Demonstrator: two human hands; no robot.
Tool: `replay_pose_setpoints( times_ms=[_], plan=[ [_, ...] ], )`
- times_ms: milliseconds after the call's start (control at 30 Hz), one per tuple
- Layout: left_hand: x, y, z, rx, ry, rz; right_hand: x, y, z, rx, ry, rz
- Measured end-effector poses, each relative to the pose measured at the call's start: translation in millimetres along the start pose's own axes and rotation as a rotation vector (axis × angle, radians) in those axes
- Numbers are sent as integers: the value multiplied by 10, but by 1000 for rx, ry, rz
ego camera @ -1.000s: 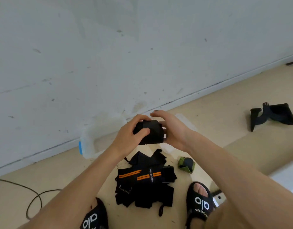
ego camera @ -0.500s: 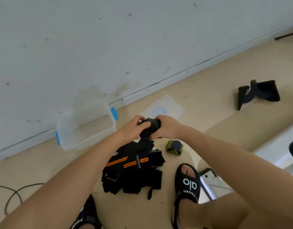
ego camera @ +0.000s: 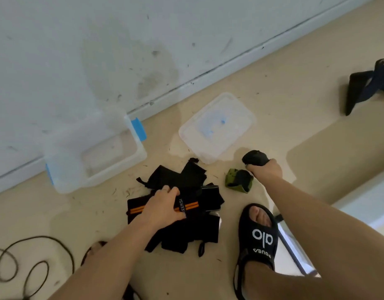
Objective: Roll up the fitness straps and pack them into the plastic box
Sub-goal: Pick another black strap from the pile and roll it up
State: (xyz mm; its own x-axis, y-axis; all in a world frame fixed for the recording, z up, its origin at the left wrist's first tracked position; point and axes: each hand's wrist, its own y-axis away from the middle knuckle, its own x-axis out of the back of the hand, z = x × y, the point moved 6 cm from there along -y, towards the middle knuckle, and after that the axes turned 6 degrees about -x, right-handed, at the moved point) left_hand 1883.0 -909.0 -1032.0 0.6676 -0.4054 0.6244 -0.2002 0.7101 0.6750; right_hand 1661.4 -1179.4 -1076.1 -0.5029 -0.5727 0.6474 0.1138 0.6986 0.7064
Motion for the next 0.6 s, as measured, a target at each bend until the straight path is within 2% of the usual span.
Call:
replay_pose_setpoints(
  times_ms=[67, 133, 233, 333, 400, 467, 533, 600],
  plan=[
    [18, -35, 59, -61, -50, 64, -49, -98, 109, -67, -15, -21],
    [27, -35, 69, -91, -29, 50, -106, -185, 207, -108, 12, -67],
    [38, 53, 6, -62, 127, -53, -121, -199, 281, -142, 86, -106],
    [217, 215, -60, -8, 263, -17, -15, 12, 210, -143, 219, -26],
    [426, 362, -63, 30, 339, 62, 39, 253, 42, -26, 272, 34],
    [671, 527, -40, 57, 397, 166, 7, 552, -206, 158, 213, 12],
    [921, 729, 15, 66, 471, 257, -71, 970, -505, 326, 95, -110],
    [1140, 933, 82, 67, 529, 307, -198, 1493, -816, 441, -9, -324]
  ],
)
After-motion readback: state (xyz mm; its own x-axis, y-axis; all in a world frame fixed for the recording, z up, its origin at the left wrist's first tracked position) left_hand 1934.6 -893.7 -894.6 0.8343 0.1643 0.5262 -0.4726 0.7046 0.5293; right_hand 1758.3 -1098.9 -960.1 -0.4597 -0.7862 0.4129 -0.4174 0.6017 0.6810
